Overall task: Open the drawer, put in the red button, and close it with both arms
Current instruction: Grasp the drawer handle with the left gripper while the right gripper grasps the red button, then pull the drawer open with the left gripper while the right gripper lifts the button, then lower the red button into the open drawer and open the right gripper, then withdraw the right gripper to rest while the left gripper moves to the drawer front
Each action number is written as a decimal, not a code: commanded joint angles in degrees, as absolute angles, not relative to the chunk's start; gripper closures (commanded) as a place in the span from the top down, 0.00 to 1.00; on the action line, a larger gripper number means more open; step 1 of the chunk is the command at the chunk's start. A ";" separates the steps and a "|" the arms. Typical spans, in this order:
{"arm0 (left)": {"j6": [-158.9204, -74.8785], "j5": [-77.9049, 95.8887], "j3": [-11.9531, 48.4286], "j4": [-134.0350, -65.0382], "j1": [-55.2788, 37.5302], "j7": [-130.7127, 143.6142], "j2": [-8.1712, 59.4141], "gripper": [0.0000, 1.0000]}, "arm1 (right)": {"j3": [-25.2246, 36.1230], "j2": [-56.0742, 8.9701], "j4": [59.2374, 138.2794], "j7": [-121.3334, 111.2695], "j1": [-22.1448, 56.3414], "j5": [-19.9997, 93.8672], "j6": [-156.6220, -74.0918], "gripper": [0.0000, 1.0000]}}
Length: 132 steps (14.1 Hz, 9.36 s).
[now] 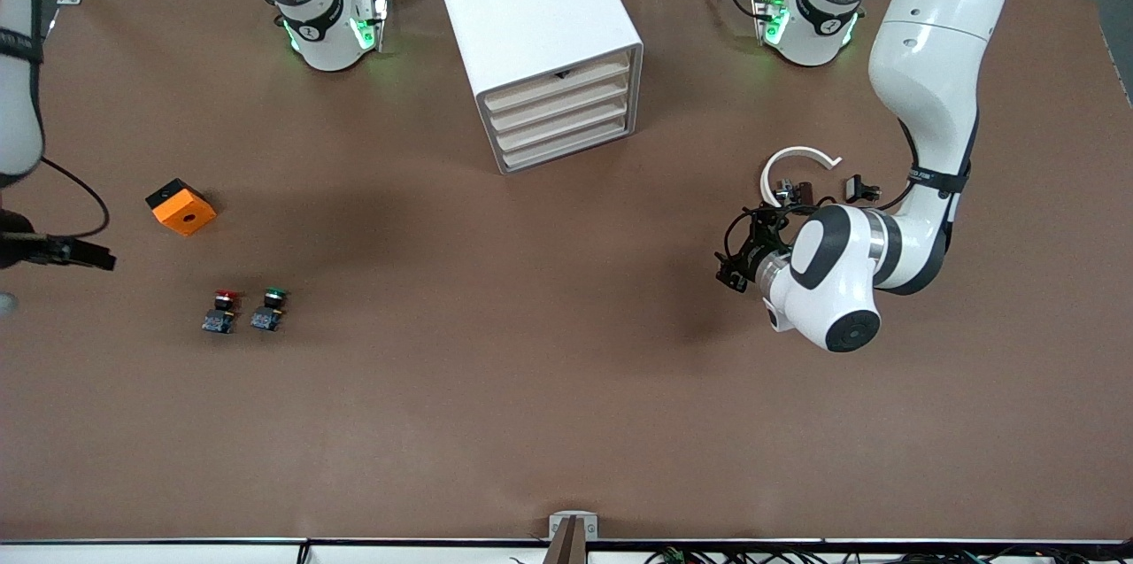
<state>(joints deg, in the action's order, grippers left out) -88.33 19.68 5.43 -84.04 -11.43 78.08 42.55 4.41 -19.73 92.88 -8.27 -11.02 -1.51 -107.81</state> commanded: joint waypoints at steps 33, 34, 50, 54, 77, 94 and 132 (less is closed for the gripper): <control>-73.21 54.49 10.46 -87.01 -20.03 124.09 51.86 0.60 | 3.08 -35.77 109.60 -3.08 -8.88 2.99 -148.71 0.70; -73.39 54.49 10.46 -87.10 -20.39 125.32 51.86 0.60 | 3.08 -35.77 109.69 -3.25 -8.79 2.99 -148.62 0.34; -76.11 54.23 10.28 -88.24 -29.62 129.20 50.27 0.60 | 2.90 -25.41 100.90 10.08 -4.41 6.06 -119.28 0.00; -76.20 54.40 10.46 -87.37 -30.76 128.50 50.19 0.38 | 2.90 -21.98 101.16 16.76 -0.89 9.75 -116.29 0.00; -76.20 55.20 10.02 -84.90 -17.15 125.07 50.54 0.15 | 3.08 -13.35 96.08 73.82 34.62 6.59 -112.24 0.00; -80.77 49.05 10.02 -84.99 -14.51 115.25 48.70 1.00 | 3.16 -21.44 94.57 90.43 54.48 -0.26 -116.44 0.00; -141.42 30.41 10.81 -128.50 -15.55 26.63 11.16 1.00 | 3.34 -23.22 69.96 65.79 37.56 2.19 -90.29 1.00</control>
